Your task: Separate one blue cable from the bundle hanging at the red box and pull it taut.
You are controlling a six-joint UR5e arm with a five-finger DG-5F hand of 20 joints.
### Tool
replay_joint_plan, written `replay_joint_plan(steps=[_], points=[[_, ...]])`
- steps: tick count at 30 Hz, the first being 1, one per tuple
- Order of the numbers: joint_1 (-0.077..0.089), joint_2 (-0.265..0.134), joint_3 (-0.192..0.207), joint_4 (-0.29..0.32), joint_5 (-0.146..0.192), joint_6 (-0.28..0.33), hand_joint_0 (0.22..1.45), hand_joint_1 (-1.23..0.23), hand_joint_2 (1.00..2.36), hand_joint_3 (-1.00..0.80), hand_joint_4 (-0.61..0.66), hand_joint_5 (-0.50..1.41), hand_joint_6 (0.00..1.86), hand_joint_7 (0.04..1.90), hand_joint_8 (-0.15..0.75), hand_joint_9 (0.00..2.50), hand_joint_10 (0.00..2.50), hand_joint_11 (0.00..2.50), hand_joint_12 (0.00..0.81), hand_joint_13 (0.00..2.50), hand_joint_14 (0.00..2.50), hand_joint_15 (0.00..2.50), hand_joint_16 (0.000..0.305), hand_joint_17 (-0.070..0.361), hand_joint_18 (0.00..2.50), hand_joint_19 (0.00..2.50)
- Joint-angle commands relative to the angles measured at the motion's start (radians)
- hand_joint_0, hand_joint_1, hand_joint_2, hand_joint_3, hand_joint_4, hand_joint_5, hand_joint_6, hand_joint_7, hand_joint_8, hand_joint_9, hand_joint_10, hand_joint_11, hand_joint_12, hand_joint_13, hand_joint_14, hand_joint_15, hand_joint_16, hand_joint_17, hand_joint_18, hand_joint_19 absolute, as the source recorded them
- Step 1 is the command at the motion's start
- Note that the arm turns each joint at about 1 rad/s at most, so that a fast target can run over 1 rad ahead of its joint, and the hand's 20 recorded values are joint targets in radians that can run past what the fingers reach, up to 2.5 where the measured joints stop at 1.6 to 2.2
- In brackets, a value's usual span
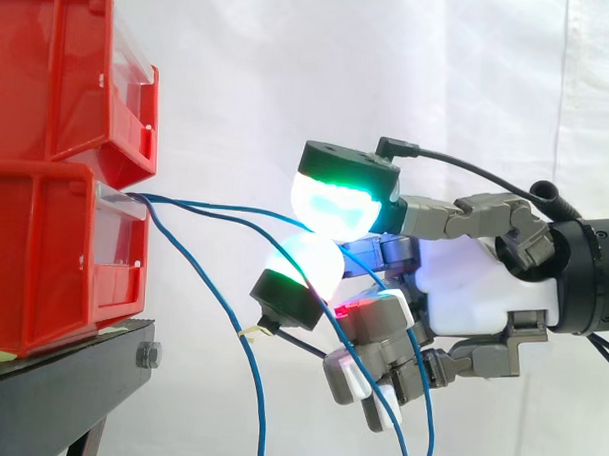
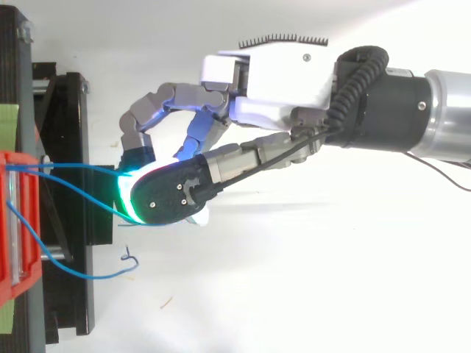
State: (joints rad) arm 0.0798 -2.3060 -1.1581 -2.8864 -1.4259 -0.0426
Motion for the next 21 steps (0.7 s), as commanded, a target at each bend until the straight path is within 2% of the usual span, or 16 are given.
replay_joint_plan(steps=[1,4,6,7,8,11,16,19,21], points=[[0.0,0.0,0.0,-0.004,0.004,-0.008,0.58,-0.62,1.02,-0.23,0.1,-0.17,0.83,1.14,0.278,1.13,0.03,1.15,0.372,0.97,0.02,0.75,0.048,0.109,0.88,0.74],[0.002,0.0,0.0,-0.004,0.016,-0.013,0.58,-0.67,1.02,-0.24,0.12,-0.18,0.84,1.13,0.276,1.1,0.03,1.15,0.374,0.96,0.02,0.74,0.048,0.109,0.87,0.74],[0.003,0.0,0.0,-0.004,0.022,-0.014,0.55,-0.67,1.01,-0.41,0.12,-0.18,0.84,1.13,0.286,1.1,0.03,1.15,0.378,0.96,0.02,0.74,0.05,0.112,0.88,0.74],[0.003,0.0,0.0,-0.004,0.024,-0.014,0.53,-0.61,1.0,-0.49,0.12,-0.18,0.84,1.11,0.289,1.11,0.03,1.14,0.381,0.97,0.02,0.74,0.051,0.114,0.9,0.74],[0.005,0.0,0.0,-0.004,0.024,-0.014,0.53,-0.46,1.0,-0.5,0.11,-0.18,0.84,1.09,0.285,1.12,0.03,1.14,0.378,0.97,0.02,0.75,0.05,0.114,0.89,0.75],[0.006,0.0,0.0,-0.004,0.024,-0.019,0.57,-0.27,1.0,-0.49,0.09,-0.16,0.8,1.08,0.278,1.13,0.03,1.13,0.377,0.95,0.02,0.74,0.05,0.113,0.89,0.8],[0.006,0.0,0.0,-0.002,0.027,-0.025,0.59,-0.29,1.01,-0.41,0.12,-0.12,0.65,1.22,0.271,1.17,0.03,1.13,0.378,0.97,0.02,0.76,0.051,0.114,0.93,0.82],[0.006,0.0,0.0,-0.002,0.033,-0.026,0.61,-0.39,1.02,-0.26,0.11,-0.11,0.64,1.28,0.272,1.18,0.03,1.14,0.379,0.98,0.02,0.75,0.05,0.113,0.93,0.83],[0.006,0.0,0.0,-0.002,0.033,-0.028,0.62,-0.43,1.02,-0.17,0.11,-0.12,0.64,1.25,0.279,1.18,0.03,1.14,0.378,0.98,0.02,0.76,0.05,0.113,0.93,0.82]])
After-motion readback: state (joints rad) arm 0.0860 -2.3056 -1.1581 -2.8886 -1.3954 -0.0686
